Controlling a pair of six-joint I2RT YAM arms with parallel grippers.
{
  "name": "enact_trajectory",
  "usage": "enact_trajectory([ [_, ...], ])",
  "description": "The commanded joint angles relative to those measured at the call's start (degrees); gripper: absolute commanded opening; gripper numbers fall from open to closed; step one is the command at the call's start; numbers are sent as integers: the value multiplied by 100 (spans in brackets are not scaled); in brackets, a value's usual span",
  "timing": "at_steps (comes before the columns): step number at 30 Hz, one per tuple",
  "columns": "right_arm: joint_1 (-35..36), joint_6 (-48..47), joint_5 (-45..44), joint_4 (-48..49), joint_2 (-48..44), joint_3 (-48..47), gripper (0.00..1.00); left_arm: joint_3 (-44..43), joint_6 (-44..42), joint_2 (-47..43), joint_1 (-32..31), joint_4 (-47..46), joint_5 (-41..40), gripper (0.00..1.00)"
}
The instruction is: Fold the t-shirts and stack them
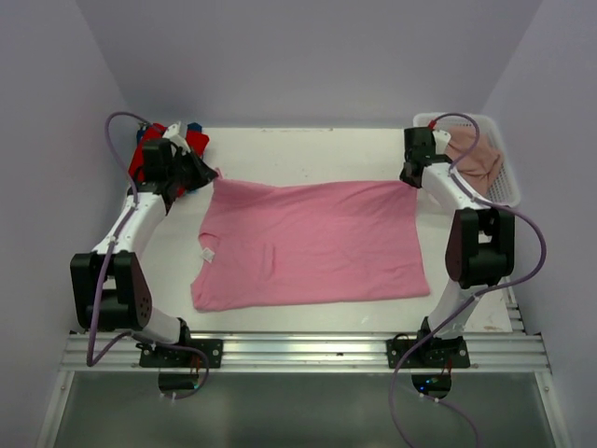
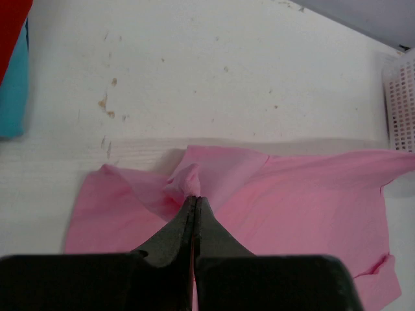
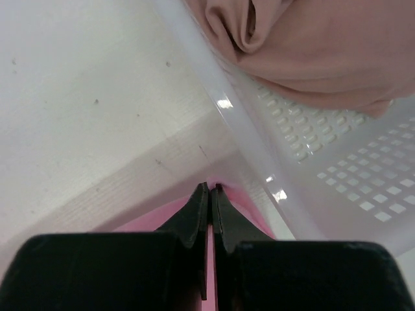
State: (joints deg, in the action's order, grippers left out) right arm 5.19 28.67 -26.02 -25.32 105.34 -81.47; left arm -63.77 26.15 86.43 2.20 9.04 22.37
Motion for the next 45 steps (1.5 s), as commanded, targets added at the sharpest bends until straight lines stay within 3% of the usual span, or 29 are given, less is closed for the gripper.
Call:
enact_trajectory([
  [1,-9,-28,-61,19,-408,447,0,408,-216,-398,44,440,-426,0],
  [15,237,333,97,-509,-1665,2205,0,1551,-427,-1656,35,1249,-549,0],
  [26,272,297,-316,-1062,-1728,2267,0,2202,-392,-1999,35,1513,-506,0],
  [45,281,456,-553,-1317,-1648,2707,0,1982,-409,-2675,35,2181,-857,0],
])
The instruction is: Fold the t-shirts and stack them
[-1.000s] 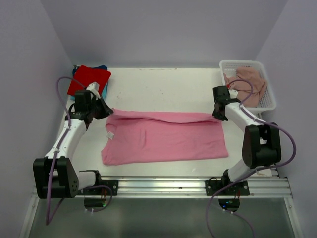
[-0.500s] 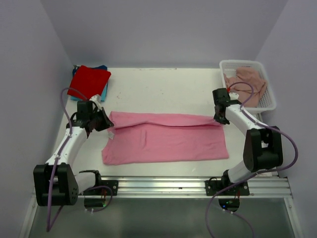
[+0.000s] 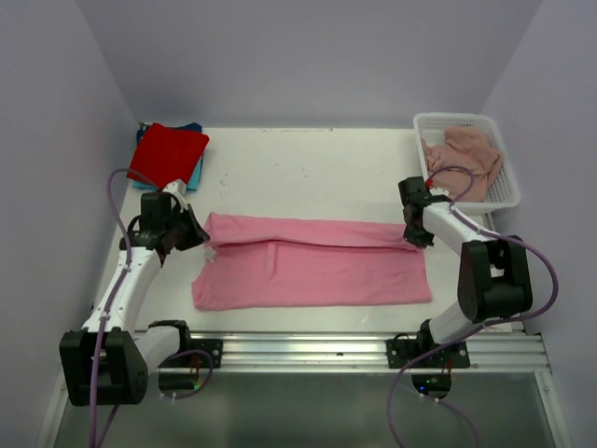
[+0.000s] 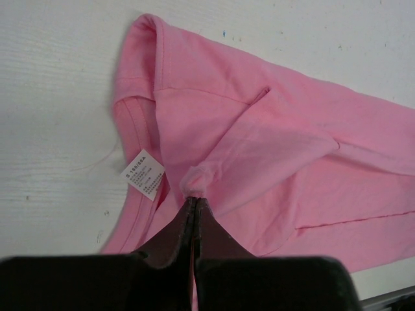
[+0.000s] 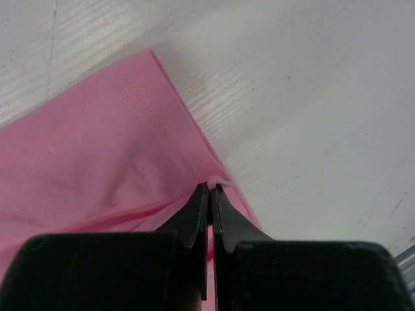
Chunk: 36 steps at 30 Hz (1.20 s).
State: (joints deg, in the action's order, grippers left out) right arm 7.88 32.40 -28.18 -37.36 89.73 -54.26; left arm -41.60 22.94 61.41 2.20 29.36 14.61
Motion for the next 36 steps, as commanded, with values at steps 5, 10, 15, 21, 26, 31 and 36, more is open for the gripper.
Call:
enact_trajectory([
  [5,12,99,-346,-87,-17,-23,0,-217,-88,-401,35,271,-134,0],
  [10,3,91,-346,-61,-8,21,0,-85,-114,-472,35,386,-151,0],
  [15,12,82,-337,-25,-52,117,0,-14,-97,-481,35,438,-143,0],
  [21,21,56,-258,-34,-88,179,0,-49,-105,-349,44,588,-143,0],
  [26,29,-6,-109,-122,-193,197,22,-76,-105,-314,44,737,-82,22],
  [31,100,-15,-20,-402,-421,153,55,-163,26,-646,35,922,-81,100],
  [36,108,-41,-29,-693,-869,-172,59,-541,316,-1498,35,808,-37,100],
])
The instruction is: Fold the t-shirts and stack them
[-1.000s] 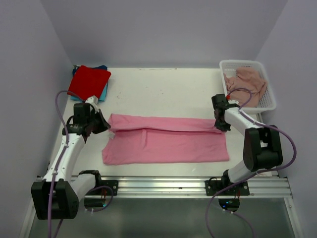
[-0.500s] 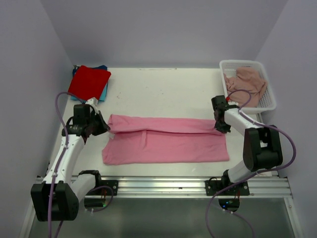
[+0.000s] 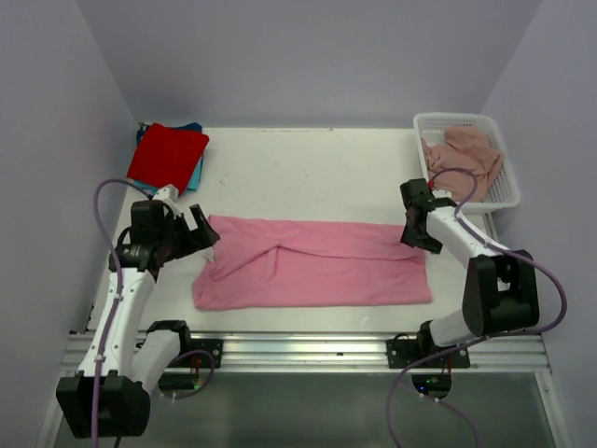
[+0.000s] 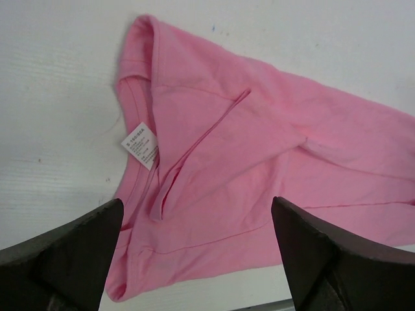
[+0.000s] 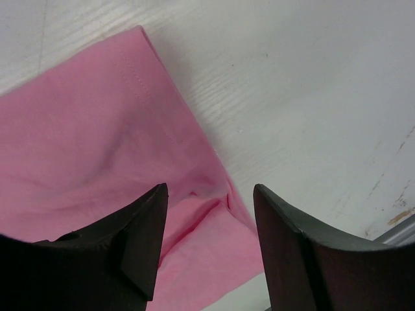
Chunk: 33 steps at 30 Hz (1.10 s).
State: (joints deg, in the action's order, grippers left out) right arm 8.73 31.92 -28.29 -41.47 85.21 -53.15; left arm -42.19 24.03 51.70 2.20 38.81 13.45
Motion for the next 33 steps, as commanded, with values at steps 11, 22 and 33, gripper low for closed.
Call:
enact_trajectory([
  [11,15,-327,1042,130,-101,-1127,59,-201,243,864,35,-2008,1546,100],
  [22,85,-178,2574,825,154,-944,0,-571,637,2642,26,-3608,3091,44],
  [33,111,-204,2548,860,22,-627,0,-562,445,4014,-105,-3345,2822,47],
])
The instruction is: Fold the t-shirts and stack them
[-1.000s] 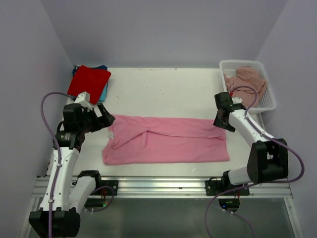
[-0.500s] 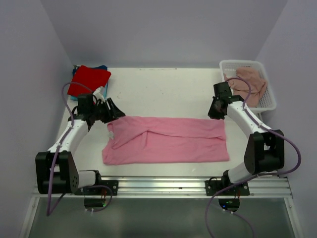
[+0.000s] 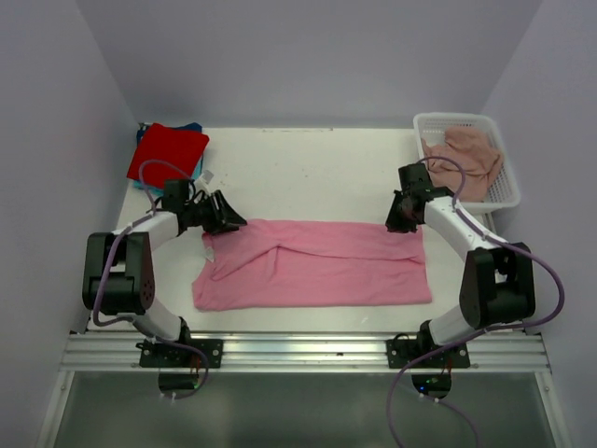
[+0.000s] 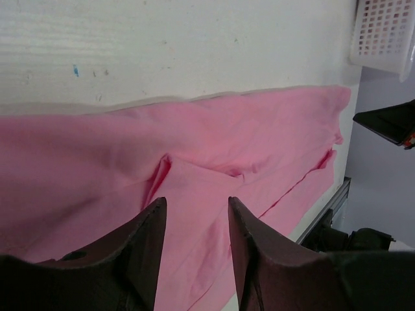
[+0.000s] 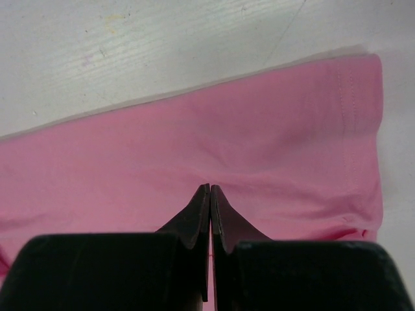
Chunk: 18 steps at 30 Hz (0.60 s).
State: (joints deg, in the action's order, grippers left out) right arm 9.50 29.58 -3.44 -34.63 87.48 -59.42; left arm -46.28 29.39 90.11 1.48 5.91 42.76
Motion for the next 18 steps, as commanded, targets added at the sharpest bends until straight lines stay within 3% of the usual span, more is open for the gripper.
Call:
enact_trajectory([
  [1,52,21,46,167,-240,9,0,-162,-108,244,-33,-73,-110,47],
  [15,52,12,72,352,-320,255,0,-381,-144,851,-95,-187,-154,44],
  [18,43,-14,63,378,-320,282,0,-478,-91,938,-341,-222,-154,43],
])
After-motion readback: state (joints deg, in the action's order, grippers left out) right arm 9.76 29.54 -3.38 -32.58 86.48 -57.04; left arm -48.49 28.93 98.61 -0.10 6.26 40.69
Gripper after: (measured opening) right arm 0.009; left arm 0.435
